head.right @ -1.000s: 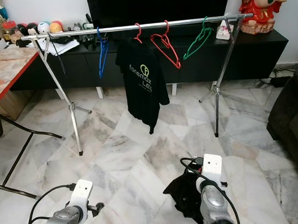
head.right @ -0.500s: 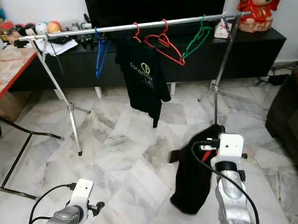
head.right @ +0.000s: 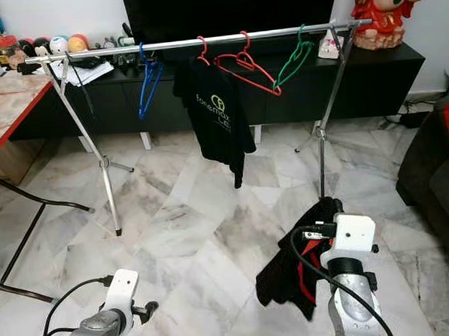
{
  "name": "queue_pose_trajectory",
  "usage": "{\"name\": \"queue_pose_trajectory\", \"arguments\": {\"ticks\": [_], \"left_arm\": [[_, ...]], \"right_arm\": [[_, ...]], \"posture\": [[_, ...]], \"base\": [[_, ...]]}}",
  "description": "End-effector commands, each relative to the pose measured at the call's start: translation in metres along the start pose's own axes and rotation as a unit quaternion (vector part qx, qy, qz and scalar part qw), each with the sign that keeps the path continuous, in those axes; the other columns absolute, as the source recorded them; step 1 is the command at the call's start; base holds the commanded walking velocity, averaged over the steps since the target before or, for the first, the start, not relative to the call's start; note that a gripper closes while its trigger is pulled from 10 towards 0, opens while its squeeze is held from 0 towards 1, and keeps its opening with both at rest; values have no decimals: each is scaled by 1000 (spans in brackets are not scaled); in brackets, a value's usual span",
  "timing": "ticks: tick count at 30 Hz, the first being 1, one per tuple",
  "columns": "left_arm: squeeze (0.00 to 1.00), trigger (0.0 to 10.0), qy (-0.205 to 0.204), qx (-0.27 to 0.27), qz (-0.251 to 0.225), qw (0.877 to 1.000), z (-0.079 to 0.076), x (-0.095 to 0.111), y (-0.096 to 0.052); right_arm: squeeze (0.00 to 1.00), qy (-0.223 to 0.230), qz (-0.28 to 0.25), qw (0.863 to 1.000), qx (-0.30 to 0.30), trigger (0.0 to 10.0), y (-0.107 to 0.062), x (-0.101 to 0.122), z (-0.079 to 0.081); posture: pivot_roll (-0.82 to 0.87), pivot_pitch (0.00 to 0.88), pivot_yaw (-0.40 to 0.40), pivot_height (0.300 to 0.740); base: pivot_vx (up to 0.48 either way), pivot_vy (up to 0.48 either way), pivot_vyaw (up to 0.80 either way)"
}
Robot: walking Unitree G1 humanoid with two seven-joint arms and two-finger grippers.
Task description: Hang hanger
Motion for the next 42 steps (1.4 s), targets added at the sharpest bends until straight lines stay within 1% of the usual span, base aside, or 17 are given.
{"name": "queue_pose_trajectory", "arguments": {"ticks": [1, 10, 24, 31, 35, 42], "left_arm": [[0, 10000, 10, 6, 17, 1000, 5, -9, -2], [0, 10000, 14, -1, 22, 1000, 4, -11, -2], [0, 10000, 19, 0, 22, 1000, 6, -9, -2], [0, 10000, 21, -1, 23, 1000, 6, -8, -1], [0, 10000, 21, -2, 22, 1000, 6, -7, -1], [0, 10000, 22, -4, 22, 1000, 6, -7, -1]], "right_arm": [[0, 6, -9, 1000, 3, 10000, -1, 6, 4], [0, 7, -1, 1000, 4, 10000, -3, 6, 5], [0, 16, 12, 1000, 3, 10000, -1, 6, 6], [0, 8, 14, 1000, 16, 10000, 0, 7, 10], [0, 12, 17, 1000, 16, 10000, 0, 7, 11], [0, 16, 24, 999, 15, 10000, 1, 5, 10]], "posture": [[-182, 0, 8, 740], [-188, 0, 10, 740], [-188, 0, 6, 740], [-185, 0, 5, 740], [-185, 0, 4, 740], [-185, 0, 3, 740]], "base": [[292, 0, 0], [305, 0, 0], [351, 0, 0], [352, 0, 0], [352, 0, 497], [355, 0, 0]]}}
Point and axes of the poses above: a point about 5 cm out from each wrist's last joint towards the gripper, its own y axis pointing out of the wrist towards the gripper, its own x axis along the axis of the wrist's last joint, z = x × y, the point moved 1 cm from there along y, pointing out of the wrist towards the gripper, and after that the axes turned 4 degrees about y, right-handed, at the moved point
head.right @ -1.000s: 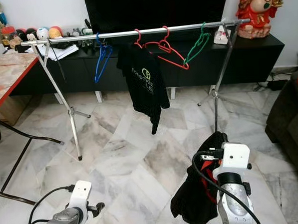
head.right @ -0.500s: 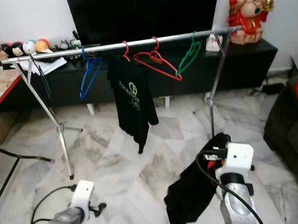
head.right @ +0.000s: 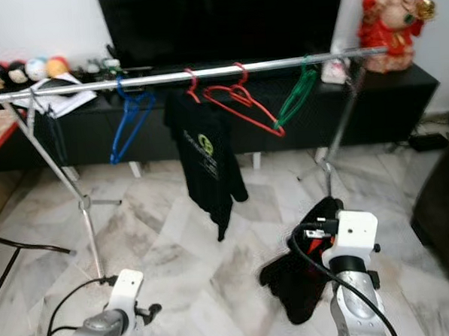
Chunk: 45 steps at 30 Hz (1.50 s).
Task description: Hang hanger
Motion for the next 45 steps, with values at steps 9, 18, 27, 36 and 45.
{"name": "queue_pose_trajectory", "arguments": {"ticks": [9, 18, 27, 36, 45], "left_arm": [[0, 10000, 4, -7, 15, 1000, -3, -6, 0], [0, 10000, 5, -8, 12, 1000, -3, -5, 0], [0, 10000, -1, -7, 5, 1000, -3, -4, 0], [0, 10000, 0, -6, 3, 1000, -3, -3, 0], [0, 10000, 7, -8, 5, 1000, -3, -3, 0]], "right_arm": [[0, 5, -7, 1000, 3, 10000, 2, 6, 1], [0, 7, -5, 1000, 3, 10000, 3, 5, 1], [0, 8, -1, 1000, 1, 10000, 3, 5, 1], [0, 10, 0, 1000, 0, 10000, 4, 5, 0], [0, 12, 9, 1000, 0, 10000, 5, 3, 0]], "posture": [[-184, 0, 3, 740], [-184, 0, 5, 740], [-180, 0, 3, 740], [-180, 0, 3, 740], [-181, 0, 4, 740]], "base": [[362, 0, 0], [154, 0, 0], [0, 0, 0], [0, 0, 0], [0, 0, 0]]}}
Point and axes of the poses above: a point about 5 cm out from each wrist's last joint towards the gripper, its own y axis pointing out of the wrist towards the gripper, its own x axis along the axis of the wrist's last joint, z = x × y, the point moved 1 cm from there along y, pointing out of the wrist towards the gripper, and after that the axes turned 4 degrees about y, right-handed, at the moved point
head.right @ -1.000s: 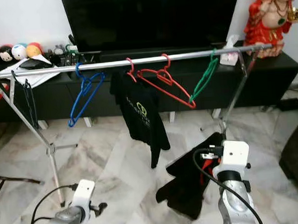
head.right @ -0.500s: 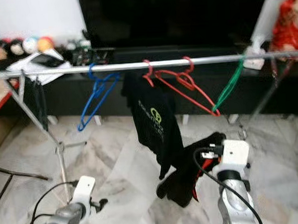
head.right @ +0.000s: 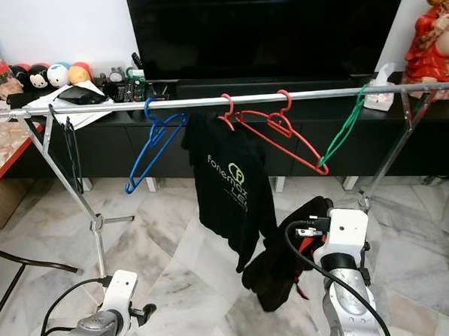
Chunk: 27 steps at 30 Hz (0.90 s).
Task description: Hang hanger
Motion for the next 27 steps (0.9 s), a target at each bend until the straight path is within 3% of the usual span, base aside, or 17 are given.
{"name": "queue_pose_trajectory", "arguments": {"ticks": [1, 27], "left_arm": [[0, 10000, 8, -1, 4, 1000, 1, -1, 0], [0, 10000, 19, -6, 12, 1000, 1, -2, 0]], "right_arm": [[0, 2, -8, 1000, -2, 10000, 3, 6, -1], [0, 12, -4, 1000, -6, 10000, 5, 5, -3]], "posture": [[-181, 0, 4, 740], [-180, 0, 4, 740]], "base": [[0, 0, 0], [0, 0, 0]]}}
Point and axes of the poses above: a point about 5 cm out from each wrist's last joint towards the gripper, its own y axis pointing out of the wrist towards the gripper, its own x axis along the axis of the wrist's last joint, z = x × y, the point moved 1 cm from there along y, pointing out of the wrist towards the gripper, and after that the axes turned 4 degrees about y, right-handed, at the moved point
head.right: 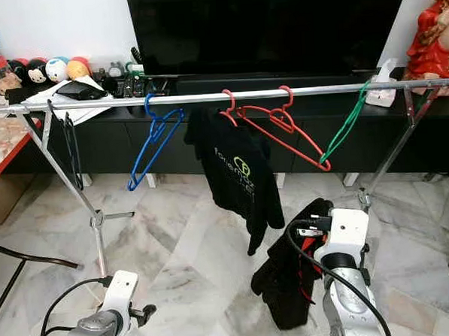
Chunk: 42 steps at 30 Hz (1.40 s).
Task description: Hang hanger
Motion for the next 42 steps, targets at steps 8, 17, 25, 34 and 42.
{"name": "queue_pose_trajectory", "arguments": {"ticks": [8, 17, 25, 34, 42], "left_arm": [[0, 10000, 14, -7, 10, 1000, 0, -1, 0], [0, 10000, 16, -8, 10, 1000, 1, -1, 0], [0, 10000, 27, -13, 10, 999, 0, 0, 0], [0, 10000, 26, -14, 9, 1000, 0, 0, 0], [0, 10000, 23, -29, 12, 999, -2, -1, 0]], "right_arm": [[0, 1, -18, 1000, -1, 10000, 3, 8, -1], [0, 2, -17, 1000, -1, 10000, 4, 8, 0], [0, 2, -17, 1000, -2, 10000, 4, 8, -1], [0, 1, -18, 1000, -2, 10000, 4, 8, -1], [0, 1, -18, 1000, -3, 10000, 4, 8, -1]], "posture": [[-180, 0, 4, 740], [-180, 0, 5, 740], [-180, 0, 5, 740], [-180, 0, 5, 740], [-180, 0, 5, 740]], "base": [[0, 0, 0], [227, 0, 0], [285, 0, 0], [295, 0, 0], [134, 0, 0]]}}
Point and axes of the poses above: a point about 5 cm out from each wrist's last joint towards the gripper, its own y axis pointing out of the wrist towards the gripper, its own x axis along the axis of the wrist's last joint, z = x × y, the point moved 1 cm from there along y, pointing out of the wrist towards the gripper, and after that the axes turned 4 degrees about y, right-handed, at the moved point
